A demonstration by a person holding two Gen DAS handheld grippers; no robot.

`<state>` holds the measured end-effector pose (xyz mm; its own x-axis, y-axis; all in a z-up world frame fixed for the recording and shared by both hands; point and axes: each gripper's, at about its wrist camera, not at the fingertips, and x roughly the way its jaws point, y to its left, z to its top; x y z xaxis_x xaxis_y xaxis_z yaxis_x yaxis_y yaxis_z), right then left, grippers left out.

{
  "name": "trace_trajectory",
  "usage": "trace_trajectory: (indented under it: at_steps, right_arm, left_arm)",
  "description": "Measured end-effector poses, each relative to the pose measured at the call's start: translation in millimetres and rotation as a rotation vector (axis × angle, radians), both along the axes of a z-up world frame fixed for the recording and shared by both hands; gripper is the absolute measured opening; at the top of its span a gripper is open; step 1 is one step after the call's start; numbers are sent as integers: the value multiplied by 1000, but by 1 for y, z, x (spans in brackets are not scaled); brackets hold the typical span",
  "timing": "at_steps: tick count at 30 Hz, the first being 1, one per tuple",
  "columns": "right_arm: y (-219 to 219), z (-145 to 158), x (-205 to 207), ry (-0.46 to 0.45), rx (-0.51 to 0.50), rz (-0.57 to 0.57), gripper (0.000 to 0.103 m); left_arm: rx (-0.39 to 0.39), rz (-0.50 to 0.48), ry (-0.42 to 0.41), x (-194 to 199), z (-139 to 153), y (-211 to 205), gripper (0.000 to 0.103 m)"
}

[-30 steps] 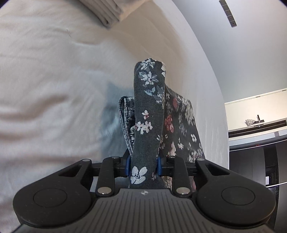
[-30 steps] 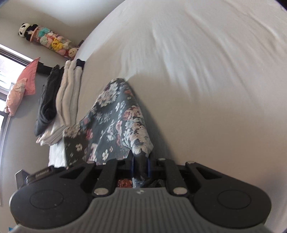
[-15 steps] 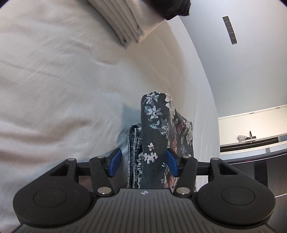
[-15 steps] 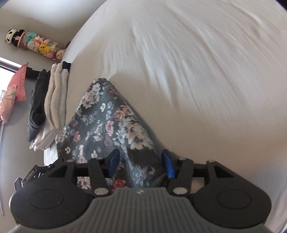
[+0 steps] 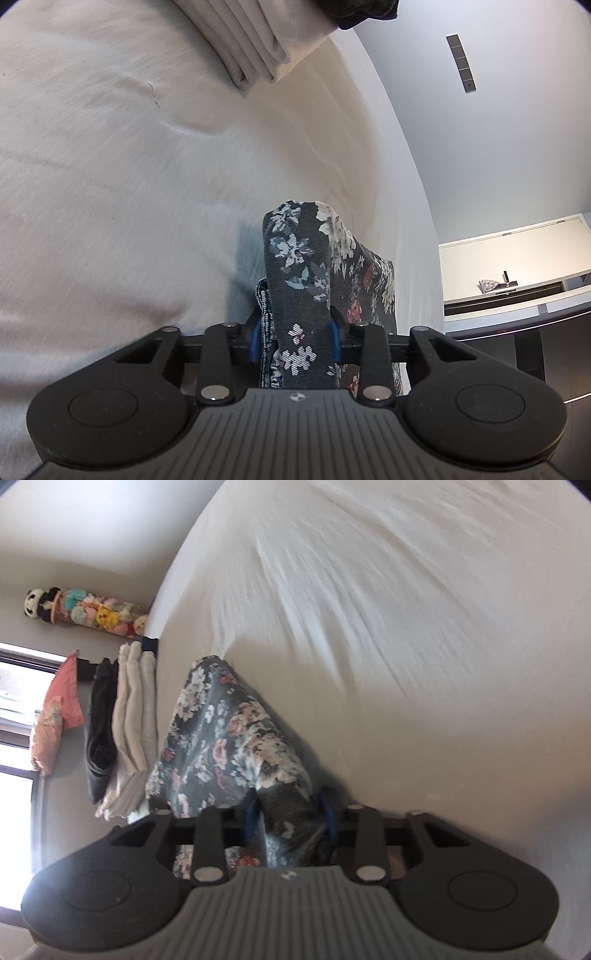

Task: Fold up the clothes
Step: 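Lift the floral jeans bundle with both tools toward the clothes stack, then lay the floral jeans bundle on top of the clothes stack with both tools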

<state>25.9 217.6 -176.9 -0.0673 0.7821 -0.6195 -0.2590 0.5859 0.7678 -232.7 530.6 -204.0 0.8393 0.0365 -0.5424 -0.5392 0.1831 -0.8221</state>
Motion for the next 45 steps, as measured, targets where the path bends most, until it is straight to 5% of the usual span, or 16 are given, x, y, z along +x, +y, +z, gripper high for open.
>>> trace_trajectory:
  at_steps: [9,17,23,31,45]
  right_arm:
    - [12,45,4,-114,80,58,16]
    - [60,107,25,-147,171,218,16]
    - [152,177,30,-230,255,405,16]
    - [303,245,21,-357,327,551,16]
    - [531,261,5,-577,284,790,16]
  left_arm:
    - [70,58,11,-9,22,-23,25]
    - [162,261,-56,-45,84,-42,24]
    - [266,474,-101,-79,147,-26,24]
    - [415,684,-88,-86,219,47,24]
    - [362,912,-84,-87,184,144,24]
